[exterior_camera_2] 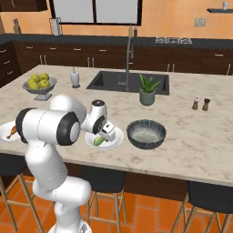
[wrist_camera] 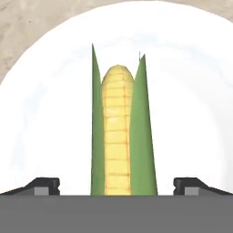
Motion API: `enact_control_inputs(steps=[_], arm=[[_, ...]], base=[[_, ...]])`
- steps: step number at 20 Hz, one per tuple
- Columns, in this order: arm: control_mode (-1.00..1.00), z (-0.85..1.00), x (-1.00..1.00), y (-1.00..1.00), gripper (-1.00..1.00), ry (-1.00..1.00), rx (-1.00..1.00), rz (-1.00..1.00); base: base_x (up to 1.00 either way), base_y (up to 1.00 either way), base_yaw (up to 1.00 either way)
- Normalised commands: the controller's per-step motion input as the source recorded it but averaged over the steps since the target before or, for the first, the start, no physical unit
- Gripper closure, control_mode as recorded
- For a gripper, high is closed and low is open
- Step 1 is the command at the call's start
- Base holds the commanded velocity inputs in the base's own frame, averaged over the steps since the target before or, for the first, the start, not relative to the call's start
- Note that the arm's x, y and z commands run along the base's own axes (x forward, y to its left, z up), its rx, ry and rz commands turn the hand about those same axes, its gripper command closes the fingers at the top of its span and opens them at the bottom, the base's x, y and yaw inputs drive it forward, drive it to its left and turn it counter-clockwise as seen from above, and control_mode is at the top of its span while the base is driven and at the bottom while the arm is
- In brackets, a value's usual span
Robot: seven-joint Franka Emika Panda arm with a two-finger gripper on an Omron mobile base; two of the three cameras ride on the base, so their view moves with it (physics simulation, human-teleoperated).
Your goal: Pick the chicken drumstick and corn from their plates and place them in the bowl. Then put the bowl in the fridge.
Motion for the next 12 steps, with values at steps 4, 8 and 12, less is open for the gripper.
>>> enact_control_inputs(steps=[4, 8, 12], arm=[[-1.0, -0.45, 0.27, 0.0, -1.0, 0.03, 0.0, 0.02], [-1.0, -0.33, 0.03, 0.0, 1.0, 0.0, 0.0, 0.01], [-1.0, -0.03, -0.17, 0.0, 1.0, 0.0, -0.05, 0.0]], base=[[0.0, 0.0, 0.0], [0.0, 0.0, 0.0], [0.0, 0.0, 0.0]])
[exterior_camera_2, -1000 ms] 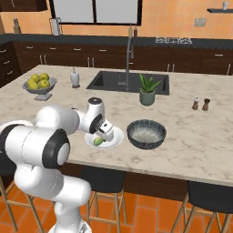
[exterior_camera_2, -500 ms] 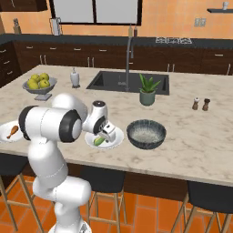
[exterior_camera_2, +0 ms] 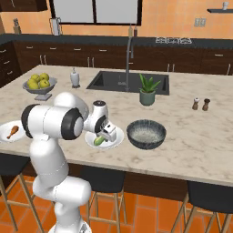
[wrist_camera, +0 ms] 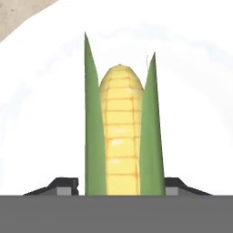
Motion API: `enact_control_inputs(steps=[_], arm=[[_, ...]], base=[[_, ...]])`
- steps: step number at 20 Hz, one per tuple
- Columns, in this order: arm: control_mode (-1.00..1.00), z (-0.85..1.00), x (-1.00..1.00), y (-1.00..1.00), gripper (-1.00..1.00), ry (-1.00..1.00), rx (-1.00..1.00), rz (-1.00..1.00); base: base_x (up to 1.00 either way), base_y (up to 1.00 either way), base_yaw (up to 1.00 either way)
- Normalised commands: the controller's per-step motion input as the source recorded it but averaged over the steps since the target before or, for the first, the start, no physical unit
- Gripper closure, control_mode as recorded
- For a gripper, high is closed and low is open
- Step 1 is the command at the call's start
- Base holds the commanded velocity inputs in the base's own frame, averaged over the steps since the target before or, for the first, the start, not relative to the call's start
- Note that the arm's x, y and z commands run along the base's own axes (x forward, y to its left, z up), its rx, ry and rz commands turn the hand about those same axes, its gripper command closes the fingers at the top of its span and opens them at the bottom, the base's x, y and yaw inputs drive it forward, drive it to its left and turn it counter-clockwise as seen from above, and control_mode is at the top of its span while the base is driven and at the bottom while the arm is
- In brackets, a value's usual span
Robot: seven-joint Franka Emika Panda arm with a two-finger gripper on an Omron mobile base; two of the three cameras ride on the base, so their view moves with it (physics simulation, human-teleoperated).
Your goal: Pick the chicken drumstick and corn from their plates and place them in the bowl. Then put the bowl in the fridge.
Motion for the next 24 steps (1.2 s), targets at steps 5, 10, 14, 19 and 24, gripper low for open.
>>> enact_control_inputs(steps=[5, 10, 14, 19, 24], arm=[[-1.0, 0.13, -0.06, -0.01, 1.0, 0.08, -0.01, 0.0], [-1.0, 0.99, -0.52, -0.22, 1.0, 0.0, 0.0, 0.01], [-1.0, 1.0, -0.75, -0.66, 1.0, 0.0, 0.0, 0.0], [-1.0, 0.97, -0.17, -0.81, 1.0, 0.05, 0.0, 0.0], [-1.0, 0.55, 0.27, -1.0, 1.0, 0.13, 0.0, 0.0]], base=[[0.0, 0.0, 0.0], [0.0, 0.0, 0.0], [0.0, 0.0, 0.0], [0.0, 0.0, 0.0], [0.0, 0.0, 0.0]])
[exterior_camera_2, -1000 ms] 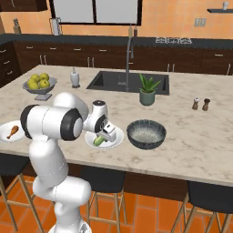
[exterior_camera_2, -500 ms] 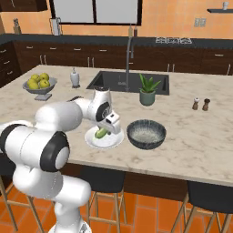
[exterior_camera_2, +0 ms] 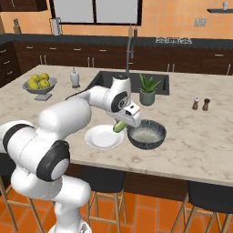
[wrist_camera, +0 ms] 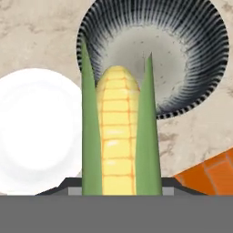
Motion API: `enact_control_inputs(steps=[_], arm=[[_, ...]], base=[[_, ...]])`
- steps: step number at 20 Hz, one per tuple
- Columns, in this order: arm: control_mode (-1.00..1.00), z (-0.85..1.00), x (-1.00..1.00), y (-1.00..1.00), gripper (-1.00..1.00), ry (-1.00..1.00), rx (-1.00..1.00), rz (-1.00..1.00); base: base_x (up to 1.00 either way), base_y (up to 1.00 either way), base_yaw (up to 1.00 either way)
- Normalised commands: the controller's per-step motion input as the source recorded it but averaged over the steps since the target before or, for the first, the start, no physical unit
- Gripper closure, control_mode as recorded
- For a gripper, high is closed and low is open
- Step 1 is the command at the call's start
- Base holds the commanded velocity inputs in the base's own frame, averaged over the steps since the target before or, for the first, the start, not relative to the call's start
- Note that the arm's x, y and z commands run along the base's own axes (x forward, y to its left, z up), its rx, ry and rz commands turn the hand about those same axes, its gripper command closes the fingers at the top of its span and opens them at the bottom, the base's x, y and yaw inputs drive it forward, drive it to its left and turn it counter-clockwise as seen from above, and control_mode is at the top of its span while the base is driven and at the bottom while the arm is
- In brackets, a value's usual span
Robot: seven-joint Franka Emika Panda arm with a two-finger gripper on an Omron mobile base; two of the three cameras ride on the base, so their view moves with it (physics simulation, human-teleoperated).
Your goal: Pick the chicken drumstick and corn from their plates and place them in the bowl. Then put the bowl in the fridge.
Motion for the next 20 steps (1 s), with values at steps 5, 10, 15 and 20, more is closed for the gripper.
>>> enact_control_inputs(steps=[5, 10, 15, 20], arm=[[-1.0, -0.1, 0.68, -0.87, 1.0, 0.23, 0.0, 0.0], [-1.0, -0.59, 0.46, -0.51, 1.0, 0.18, 0.0, 0.0], [-1.0, -0.63, 0.43, -0.21, 1.0, 0.15, 0.0, 0.0], [-1.0, -0.63, 0.02, 0.03, 1.0, 0.1, 0.0, 0.0]], base=[[0.0, 0.0, 0.0], [0.0, 0.0, 0.0], [0.0, 0.0, 0.0], [0.0, 0.0, 0.0]])
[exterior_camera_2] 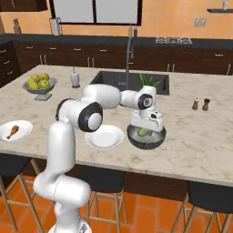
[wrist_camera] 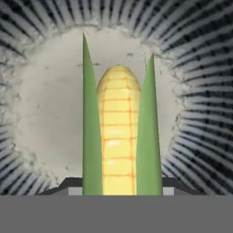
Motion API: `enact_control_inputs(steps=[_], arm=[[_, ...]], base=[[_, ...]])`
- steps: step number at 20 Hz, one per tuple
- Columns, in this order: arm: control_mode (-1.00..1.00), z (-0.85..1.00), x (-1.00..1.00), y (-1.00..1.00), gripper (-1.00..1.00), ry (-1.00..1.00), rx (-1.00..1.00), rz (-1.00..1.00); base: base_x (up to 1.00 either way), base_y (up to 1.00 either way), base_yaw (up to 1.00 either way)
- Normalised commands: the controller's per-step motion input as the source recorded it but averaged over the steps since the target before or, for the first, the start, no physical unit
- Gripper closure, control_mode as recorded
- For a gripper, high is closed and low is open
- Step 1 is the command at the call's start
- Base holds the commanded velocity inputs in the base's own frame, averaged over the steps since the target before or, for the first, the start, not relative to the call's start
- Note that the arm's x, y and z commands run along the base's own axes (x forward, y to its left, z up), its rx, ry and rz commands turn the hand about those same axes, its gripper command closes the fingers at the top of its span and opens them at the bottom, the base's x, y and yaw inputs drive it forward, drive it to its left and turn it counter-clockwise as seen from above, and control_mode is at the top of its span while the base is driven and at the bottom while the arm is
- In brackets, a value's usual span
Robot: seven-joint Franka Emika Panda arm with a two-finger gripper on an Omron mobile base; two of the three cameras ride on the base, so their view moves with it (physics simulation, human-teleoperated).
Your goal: Pick the chicken drumstick and corn from their plates and place them in the bowl. Then put the bowl in the fridge.
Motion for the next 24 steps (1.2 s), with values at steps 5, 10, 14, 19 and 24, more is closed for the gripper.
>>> enact_control_inputs(steps=[5, 10, 14, 19, 24], arm=[[-1.0, -0.5, 0.0, 0.0, 1.0, 0.06, 0.0, 0.0], [-1.0, -0.3, -0.01, 0.07, -1.0, 0.0, 0.0, 0.0], [-1.0, 0.03, -0.39, 0.03, -1.0, 0.0, 0.0, 0.0], [-1.0, 0.33, -0.51, 0.06, -1.0, -0.05, 0.0, 0.02], [-1.0, 1.0, -0.93, 0.45, -1.0, -0.19, 0.0, 0.05]], base=[[0.0, 0.0, 0.0], [0.0, 0.0, 0.0], [0.0, 0.0, 0.0], [0.0, 0.0, 0.0], [0.0, 0.0, 0.0]])
